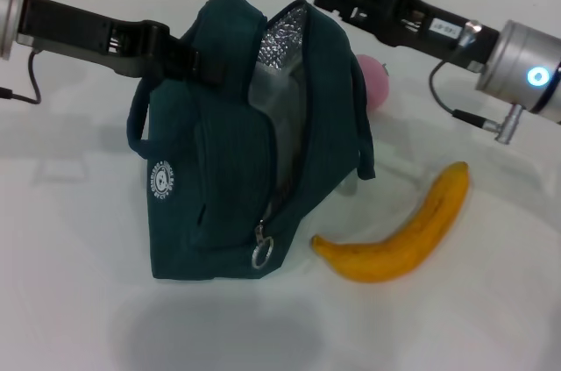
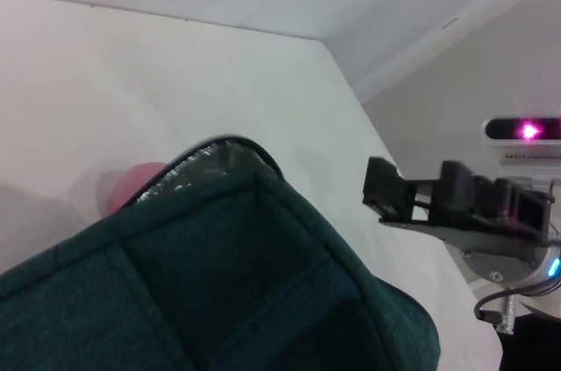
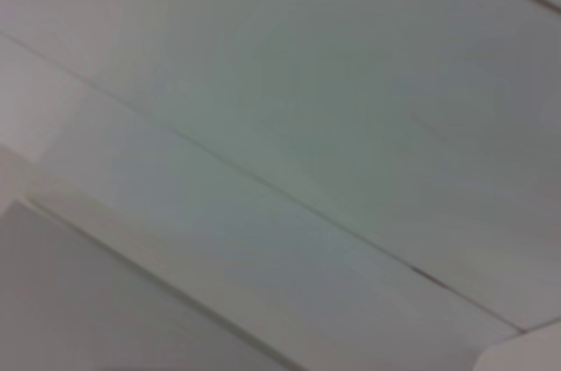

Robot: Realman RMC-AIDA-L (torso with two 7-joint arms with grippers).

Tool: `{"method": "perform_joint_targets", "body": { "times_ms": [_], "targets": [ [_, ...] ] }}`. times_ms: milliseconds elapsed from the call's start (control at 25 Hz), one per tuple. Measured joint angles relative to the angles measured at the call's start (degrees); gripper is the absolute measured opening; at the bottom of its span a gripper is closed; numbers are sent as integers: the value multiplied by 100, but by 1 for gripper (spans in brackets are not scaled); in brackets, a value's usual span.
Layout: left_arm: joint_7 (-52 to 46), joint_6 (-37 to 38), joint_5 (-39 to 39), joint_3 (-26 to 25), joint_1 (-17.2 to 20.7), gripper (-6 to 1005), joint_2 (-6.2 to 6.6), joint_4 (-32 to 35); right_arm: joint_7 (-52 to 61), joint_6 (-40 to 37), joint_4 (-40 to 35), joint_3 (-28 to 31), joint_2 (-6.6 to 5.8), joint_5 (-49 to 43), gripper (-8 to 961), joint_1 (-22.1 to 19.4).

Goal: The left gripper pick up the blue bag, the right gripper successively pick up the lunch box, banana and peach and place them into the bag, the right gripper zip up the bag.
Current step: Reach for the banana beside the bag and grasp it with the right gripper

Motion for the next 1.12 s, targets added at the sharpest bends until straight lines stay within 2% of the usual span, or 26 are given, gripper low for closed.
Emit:
{"method": "perform_joint_targets", "body": {
  "times_ms": [160, 280, 440, 560, 640, 680, 720, 760, 840, 920, 1040, 1120],
  "targets": [
    [39, -2, 1, -28, 49, 33, 14, 4, -192, -174, -106, 145, -95, -17, 443, -208],
    [56, -5, 2, -38, 115, 33, 56, 5, -484, -285, -189, 204, -233, -30, 502, -362],
    [62, -7, 4, -40, 129, 33, 65, 5, -1107, -468, -564, 261, -629, -106, 580, -732],
    [62, -8, -40, -40, 132, 33, 66, 3, -1299, -623, -948, 279, -1001, -555, 639, -842],
    [62, -5, -90, -40, 136, 33, 68, 2, -1299, -618, -1290, 347, -1290, -1268, 678, -836],
    [62, -5, -104, -40, 138, 33, 71, 2, -1236, -617, -1458, 481, -1429, -1780, 778, -780],
    [61, -5, -105, -40, 139, 33, 74, 1, -1159, -649, -1593, 637, -1520, -2303, 877, -718],
    [59, -6, -106, -39, 141, 33, 74, 1, -1079, -727, -1705, 797, -1563, -2738, 877, -652],
    [48, -8, -106, -38, 145, 33, 74, 1, -966, -949, -2037, 1196, -1581, -3805, 876, -544],
    [42, -10, -106, -31, 148, 33, 70, 0, -870, -1205, -2573, 1604, -1509, -4971, 875, -466],
    [50, -10, -107, -28, 148, 33, 70, 0, -806, -1671, -3286, 1916, -1337, -6374, 873, -337],
    [73, -15, -107, -28, 143, 33, 73, 0, -768, -2010, -3708, 2010, -1177, -7230, 872, -170]
  ]
}}
